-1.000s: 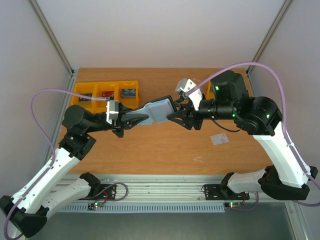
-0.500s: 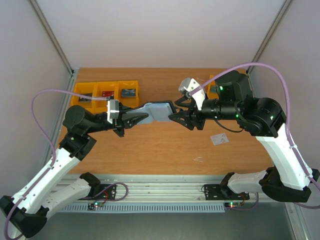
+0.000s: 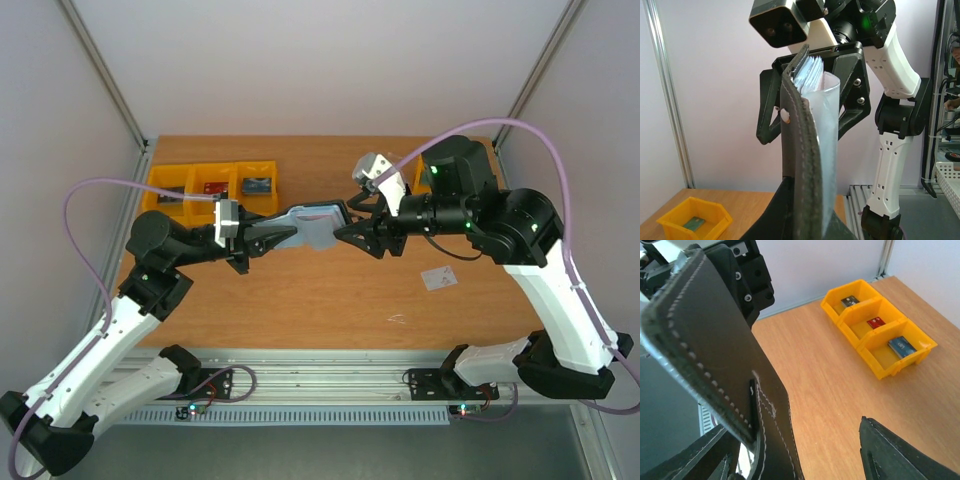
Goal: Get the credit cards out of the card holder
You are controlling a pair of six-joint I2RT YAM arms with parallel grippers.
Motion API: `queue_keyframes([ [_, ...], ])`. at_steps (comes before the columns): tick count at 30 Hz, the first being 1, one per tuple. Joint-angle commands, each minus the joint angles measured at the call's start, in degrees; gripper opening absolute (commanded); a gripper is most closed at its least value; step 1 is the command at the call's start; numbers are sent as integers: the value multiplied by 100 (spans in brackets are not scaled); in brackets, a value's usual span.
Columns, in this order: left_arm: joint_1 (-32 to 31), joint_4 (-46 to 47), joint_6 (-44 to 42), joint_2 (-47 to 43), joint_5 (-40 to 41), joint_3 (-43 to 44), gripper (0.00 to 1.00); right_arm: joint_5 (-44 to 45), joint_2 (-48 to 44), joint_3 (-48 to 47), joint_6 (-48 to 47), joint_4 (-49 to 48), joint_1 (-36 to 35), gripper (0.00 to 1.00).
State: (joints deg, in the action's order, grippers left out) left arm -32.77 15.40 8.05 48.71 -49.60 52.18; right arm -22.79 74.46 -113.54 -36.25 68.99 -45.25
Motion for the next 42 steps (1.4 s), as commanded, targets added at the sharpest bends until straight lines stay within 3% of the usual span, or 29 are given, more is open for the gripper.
queue_keyframes([
  [1, -16, 254, -123, -110, 30, -77, 0, -49, 100, -83, 75, 5, 33, 65],
  [8, -15, 306, -81, -102, -3, -77, 0, -133, 310, 111, 362, -376, 26, 59],
  [16, -25, 263, -59, -125, 91, -147, 0, -1073, 417, 560, 750, -1132, 17, 57],
  [25, -19, -6, -91, -116, 469, -173, 1, -1203, 355, 793, 998, -1476, 9, 2],
  [26, -18, -27, -108, -124, 515, -180, 6, -1122, 363, 787, 1005, -1453, 10, 1],
  [30, -27, -153, -283, -134, 436, -204, 49, -840, 375, 768, 1118, -1404, 10, 1],
  [34, -57, -121, -407, -119, 371, -209, 71, -787, 470, 717, 1282, -1397, 8, 1],
  [37, -83, 15, -77, -44, 641, -177, 75, -708, 545, 713, 1309, -1397, -54, 1],
  [42, -141, -97, -177, 37, 1146, -147, 66, -1016, 543, 707, 1208, -1476, -148, 1],
])
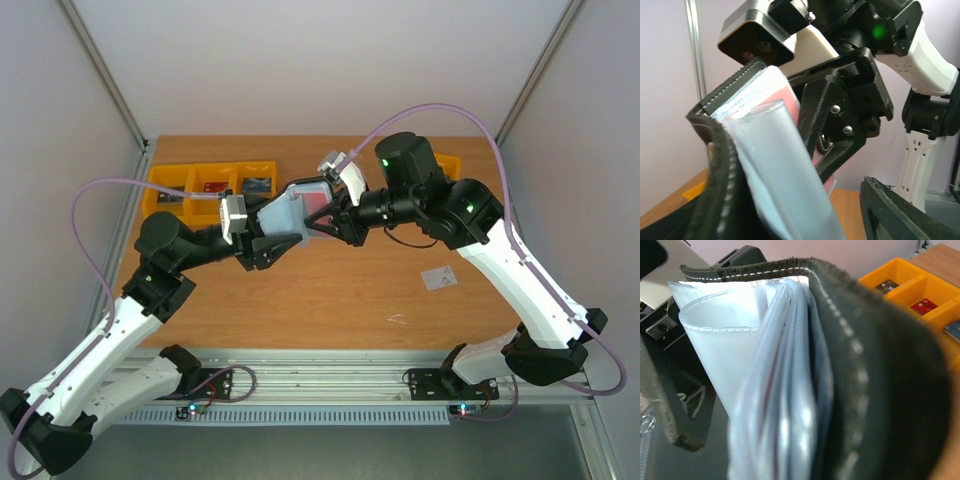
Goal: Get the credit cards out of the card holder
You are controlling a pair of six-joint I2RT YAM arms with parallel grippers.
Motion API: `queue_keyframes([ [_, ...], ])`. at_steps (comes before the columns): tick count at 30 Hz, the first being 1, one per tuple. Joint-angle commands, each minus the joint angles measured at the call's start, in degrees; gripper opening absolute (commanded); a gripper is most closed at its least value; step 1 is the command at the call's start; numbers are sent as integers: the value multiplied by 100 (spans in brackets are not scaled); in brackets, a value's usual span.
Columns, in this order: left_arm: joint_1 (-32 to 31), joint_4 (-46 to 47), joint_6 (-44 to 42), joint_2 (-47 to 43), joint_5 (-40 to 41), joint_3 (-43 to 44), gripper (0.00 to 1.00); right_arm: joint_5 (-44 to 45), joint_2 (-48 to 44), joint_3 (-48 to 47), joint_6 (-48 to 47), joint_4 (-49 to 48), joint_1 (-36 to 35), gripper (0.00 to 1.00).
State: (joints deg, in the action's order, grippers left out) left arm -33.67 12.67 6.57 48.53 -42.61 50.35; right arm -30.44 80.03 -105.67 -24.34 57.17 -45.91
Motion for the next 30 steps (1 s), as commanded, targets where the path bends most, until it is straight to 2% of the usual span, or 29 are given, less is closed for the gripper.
queue_keyframes([
  [1, -52, 153, -47, 53, 545, 29, 61, -385, -37, -68, -2, -335, -84, 1],
  [3, -49, 132, -52, 31, 644, 7, 45, -497, -109, -36, -43, -387, -80, 1],
  [7, -52, 135, 13, -42, 534, -37, 6, -372, -335, 80, -149, -355, -19, 1],
  [8, -52, 127, 18, -57, 519, -48, 1, -374, -384, 90, -163, -325, 7, 2],
  [11, -32, 142, 79, -81, 517, -77, 0, -241, -514, 89, -258, -104, 121, 12],
  [14, -26, 180, 162, -85, 501, -82, 0, -65, -628, 97, -361, 184, 249, 36],
  [17, -20, 184, 216, -90, 486, -78, 0, -18, -729, 91, -462, 406, 366, 47],
  [22, -17, 195, 222, -90, 424, -61, 0, 128, -822, 100, -494, 530, 444, 48],
  [30, -17, 223, 179, -129, 324, -67, 0, 356, -882, 27, -471, 504, 514, 40],
])
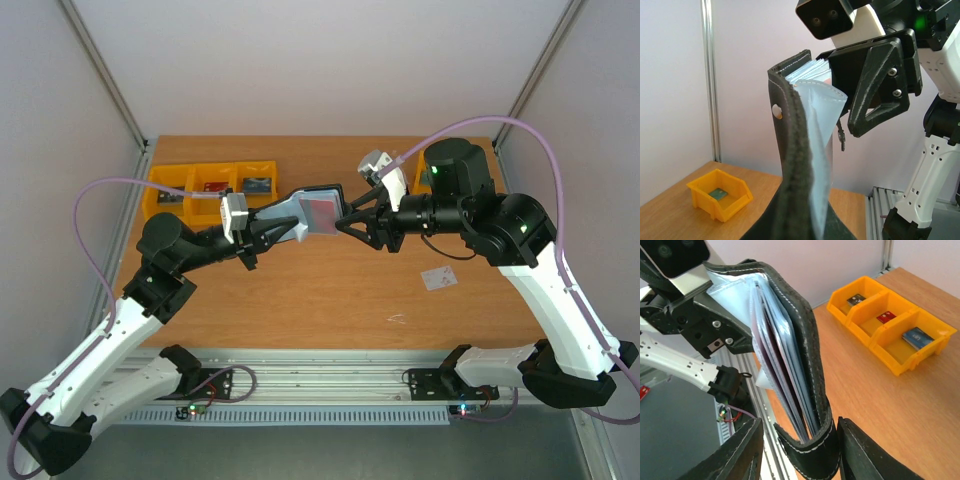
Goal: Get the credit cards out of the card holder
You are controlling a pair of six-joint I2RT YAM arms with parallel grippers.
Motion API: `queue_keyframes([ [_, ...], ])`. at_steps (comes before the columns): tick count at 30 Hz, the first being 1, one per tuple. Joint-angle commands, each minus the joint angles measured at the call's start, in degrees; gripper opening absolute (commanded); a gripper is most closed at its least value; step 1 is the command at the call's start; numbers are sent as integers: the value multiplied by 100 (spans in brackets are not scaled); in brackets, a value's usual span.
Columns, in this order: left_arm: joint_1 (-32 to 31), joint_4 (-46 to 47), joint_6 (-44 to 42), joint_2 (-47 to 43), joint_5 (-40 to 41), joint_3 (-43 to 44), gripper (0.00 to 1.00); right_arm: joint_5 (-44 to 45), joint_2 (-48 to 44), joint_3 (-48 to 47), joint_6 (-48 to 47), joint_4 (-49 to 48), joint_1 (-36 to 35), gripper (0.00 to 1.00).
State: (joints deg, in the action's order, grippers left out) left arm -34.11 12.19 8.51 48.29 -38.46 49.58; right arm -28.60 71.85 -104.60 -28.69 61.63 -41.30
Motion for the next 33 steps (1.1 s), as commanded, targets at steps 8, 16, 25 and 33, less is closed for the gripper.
queue_keyframes([
  [8, 27, 293, -94, -151, -262, -1, 0, 437, 84, -286, 161, -96, 56, 34],
  [16, 27, 302, -131, -181, -329, -1, 0, 773, 164, -439, 323, -137, 65, 33],
  [25, 27, 337, -120, -188, -347, -19, 0, 68, 339, -514, 381, -66, 66, 37],
  [33, 27, 324, -96, -193, -235, -45, 0, -817, 457, -459, 271, 19, 53, 53],
])
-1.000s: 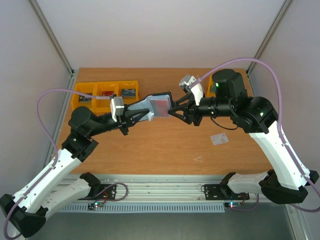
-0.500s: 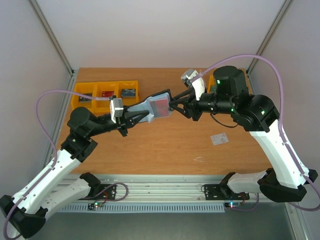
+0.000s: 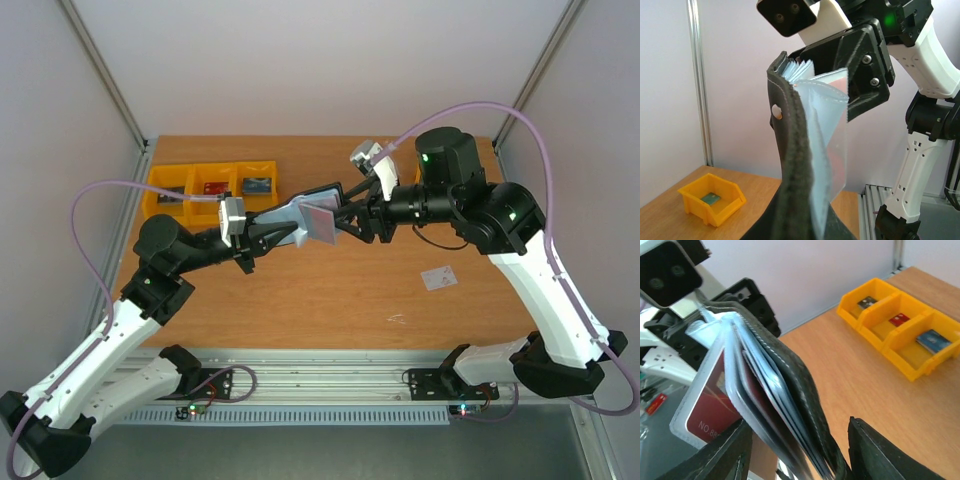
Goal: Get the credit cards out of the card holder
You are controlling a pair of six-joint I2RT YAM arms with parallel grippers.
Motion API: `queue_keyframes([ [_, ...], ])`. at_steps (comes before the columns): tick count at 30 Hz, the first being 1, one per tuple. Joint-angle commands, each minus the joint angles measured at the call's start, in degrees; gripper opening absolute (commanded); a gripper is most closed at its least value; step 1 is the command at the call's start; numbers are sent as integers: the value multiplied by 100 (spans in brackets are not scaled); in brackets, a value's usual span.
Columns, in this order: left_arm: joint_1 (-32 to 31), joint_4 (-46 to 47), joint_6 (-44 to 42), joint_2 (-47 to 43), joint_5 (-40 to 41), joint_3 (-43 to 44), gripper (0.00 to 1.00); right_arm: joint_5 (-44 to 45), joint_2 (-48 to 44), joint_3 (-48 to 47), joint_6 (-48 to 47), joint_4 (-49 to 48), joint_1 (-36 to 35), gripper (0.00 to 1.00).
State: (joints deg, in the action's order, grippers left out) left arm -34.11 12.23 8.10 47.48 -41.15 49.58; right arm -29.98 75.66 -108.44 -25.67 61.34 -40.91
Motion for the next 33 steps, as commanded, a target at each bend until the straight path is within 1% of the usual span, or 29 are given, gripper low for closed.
queue_keyframes([
  [1, 27, 323, -54, -108, 39, -45, 0, -715, 107, -77, -26, 64, 19, 55],
  [5, 27, 342, -22, -99, 11, -58, 0, -502, 240, -11, 105, -40, -40, 61],
  [7, 27, 343, -14, -103, 10, -63, 0, -474, 243, 120, 178, -287, -90, 61],
  [9, 27, 335, 2, -107, 19, -71, 0, -430, 226, 242, 238, -529, -164, 58],
  [11, 27, 325, 12, -112, 36, -80, 0, -382, 185, 352, 304, -739, -191, 50],
  [14, 29, 325, 24, -100, 148, -104, 0, -382, 151, 467, 382, -891, -195, 28],
  [16, 27, 291, 74, -103, 434, -122, 1, -319, 160, 465, 411, -869, -196, 14],
  [17, 27, 259, 79, -105, 697, -135, 12, -227, 160, 467, 427, -839, -195, 7],
  [18, 27, 221, 78, -101, 985, -148, 32, -94, 160, 465, 442, -795, -193, 3],
  [19, 27, 188, 65, -98, 1328, -165, 47, 138, 160, 455, 471, -731, -194, 1],
  [20, 34, 158, 0, -103, 1644, -180, 55, 402, 169, 423, 513, -600, -195, 1],
  [22, 48, 124, -116, -110, 2160, -201, 61, 1177, 223, 289, 634, -257, -194, 1],
  [23, 65, 96, -208, -108, 2314, -203, 62, 1626, 283, 161, 727, -20, -193, 1],
  [26, 86, -49, -378, -96, 2703, -228, 63, 4038, 697, -325, 1121, 992, -262, 1],
  [28, 96, -128, -388, -82, 2695, -247, 63, 5638, 1164, -750, 1376, 1905, -374, 1],
  [29, 97, -183, -394, -82, 2586, -256, 62, 6162, 1408, -993, 1553, 2393, -426, 1],
  [31, 102, -259, -465, -87, 2251, -265, 62, 6608, 1878, -1484, 1725, 3110, -522, 1],
  [33, 97, -290, -435, -75, 1942, -280, 61, 6645, 2107, -1759, 1722, 3296, -657, 1],
])
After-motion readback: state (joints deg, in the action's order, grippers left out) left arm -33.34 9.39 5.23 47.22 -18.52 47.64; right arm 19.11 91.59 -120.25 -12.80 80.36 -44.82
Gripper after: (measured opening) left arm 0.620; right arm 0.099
